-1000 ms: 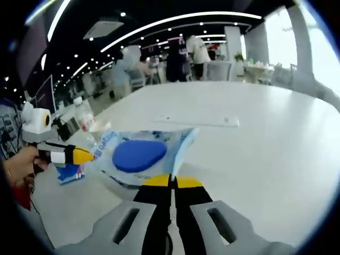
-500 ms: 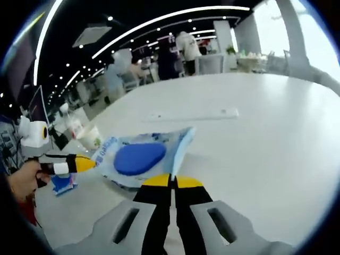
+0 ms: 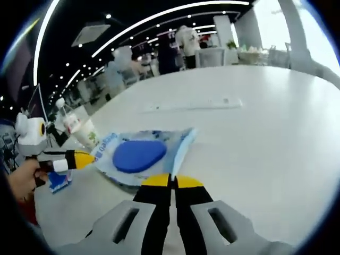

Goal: Arrange the tabletop items into an orderly group along one side of the table until the central work area is clear of visible clutter.

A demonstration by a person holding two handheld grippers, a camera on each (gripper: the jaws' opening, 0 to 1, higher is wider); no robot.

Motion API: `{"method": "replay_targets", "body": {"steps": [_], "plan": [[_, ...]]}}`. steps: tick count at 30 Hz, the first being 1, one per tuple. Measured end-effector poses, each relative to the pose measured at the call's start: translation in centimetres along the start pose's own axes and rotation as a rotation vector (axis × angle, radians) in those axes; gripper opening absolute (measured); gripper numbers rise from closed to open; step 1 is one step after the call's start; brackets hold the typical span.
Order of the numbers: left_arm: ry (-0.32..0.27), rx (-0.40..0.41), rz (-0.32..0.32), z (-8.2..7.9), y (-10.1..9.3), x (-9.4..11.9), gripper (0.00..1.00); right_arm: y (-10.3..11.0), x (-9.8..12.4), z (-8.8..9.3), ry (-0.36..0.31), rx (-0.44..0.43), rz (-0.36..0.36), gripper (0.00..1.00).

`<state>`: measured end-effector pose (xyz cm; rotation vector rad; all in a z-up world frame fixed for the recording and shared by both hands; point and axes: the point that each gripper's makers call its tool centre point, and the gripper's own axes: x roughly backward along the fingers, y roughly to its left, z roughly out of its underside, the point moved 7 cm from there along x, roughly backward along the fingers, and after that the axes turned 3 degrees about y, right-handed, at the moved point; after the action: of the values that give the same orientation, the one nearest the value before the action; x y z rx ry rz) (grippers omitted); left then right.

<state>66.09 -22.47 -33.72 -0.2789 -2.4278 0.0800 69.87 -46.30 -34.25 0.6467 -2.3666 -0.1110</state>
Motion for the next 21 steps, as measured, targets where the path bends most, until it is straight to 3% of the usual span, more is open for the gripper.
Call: {"method": "replay_targets", "body": {"steps": [15,17,21], "plan": [[0.005,-0.033,-0.047,0.35,-0.08,-0.20,0.02,-0.22,-0.47,0.91,-0.003,0.024,0.047,0.06],[0.002,-0.007,-0.049,0.31,-0.12,-0.09,0.03,-0.44,-0.50,0.74,-0.018,-0.060,0.054,0.08],[-0.001,-0.037,-0.065,0.10,-0.08,0.51,0.07,-0.66,-0.01,0.59,-0.025,-0.075,0.046,0.16]]}}
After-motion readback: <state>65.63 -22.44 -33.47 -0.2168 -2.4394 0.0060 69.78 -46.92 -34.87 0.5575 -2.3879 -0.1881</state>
